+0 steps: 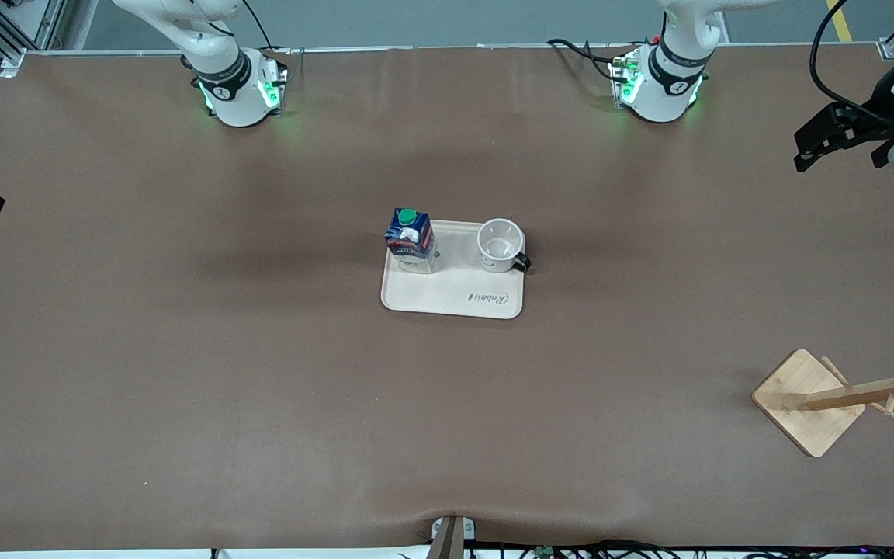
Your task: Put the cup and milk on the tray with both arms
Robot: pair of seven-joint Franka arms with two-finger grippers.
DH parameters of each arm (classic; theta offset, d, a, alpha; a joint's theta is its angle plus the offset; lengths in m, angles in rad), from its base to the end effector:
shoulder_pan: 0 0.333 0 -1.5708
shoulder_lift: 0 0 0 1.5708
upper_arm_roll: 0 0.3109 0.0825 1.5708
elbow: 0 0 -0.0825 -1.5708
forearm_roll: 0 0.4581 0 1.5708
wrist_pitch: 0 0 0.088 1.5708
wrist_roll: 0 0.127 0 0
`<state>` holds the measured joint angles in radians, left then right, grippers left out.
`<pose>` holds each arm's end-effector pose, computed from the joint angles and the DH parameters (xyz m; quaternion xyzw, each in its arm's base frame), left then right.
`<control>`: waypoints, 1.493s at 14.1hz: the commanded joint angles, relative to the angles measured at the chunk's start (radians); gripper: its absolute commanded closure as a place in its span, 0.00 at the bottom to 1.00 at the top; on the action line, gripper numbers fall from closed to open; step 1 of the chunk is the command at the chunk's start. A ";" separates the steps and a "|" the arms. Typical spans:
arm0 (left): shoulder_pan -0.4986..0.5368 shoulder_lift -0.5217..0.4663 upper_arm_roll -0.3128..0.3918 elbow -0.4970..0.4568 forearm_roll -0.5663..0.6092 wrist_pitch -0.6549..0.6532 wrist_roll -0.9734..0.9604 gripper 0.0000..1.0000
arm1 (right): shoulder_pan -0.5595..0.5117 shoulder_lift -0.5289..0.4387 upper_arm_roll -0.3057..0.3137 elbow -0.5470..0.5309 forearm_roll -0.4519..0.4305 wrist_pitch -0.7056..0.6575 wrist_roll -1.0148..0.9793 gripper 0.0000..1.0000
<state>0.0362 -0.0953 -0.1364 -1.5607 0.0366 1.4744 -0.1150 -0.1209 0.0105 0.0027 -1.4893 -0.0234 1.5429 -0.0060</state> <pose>0.5860 -0.0578 0.6540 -0.9996 -0.0095 -0.0067 0.0241 0.6255 -0.0773 0.6347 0.9981 -0.0566 0.0208 0.0130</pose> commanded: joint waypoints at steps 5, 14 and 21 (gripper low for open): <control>0.001 0.026 0.006 0.021 -0.020 0.027 0.021 0.00 | -0.005 0.023 -0.003 -0.016 0.017 0.040 0.029 0.00; 0.019 0.025 0.006 0.047 -0.017 -0.017 0.021 0.00 | 0.007 0.029 0.000 0.007 0.020 -0.006 0.040 0.00; 0.014 0.029 0.003 0.041 -0.018 -0.020 0.026 0.00 | 0.027 0.031 0.003 0.052 0.022 -0.004 0.027 0.00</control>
<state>0.0501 -0.0743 -0.1328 -1.5364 0.0365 1.4732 -0.1134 -0.1090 0.0359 0.0067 -1.4782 -0.0163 1.5550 0.0142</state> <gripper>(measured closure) 0.000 0.000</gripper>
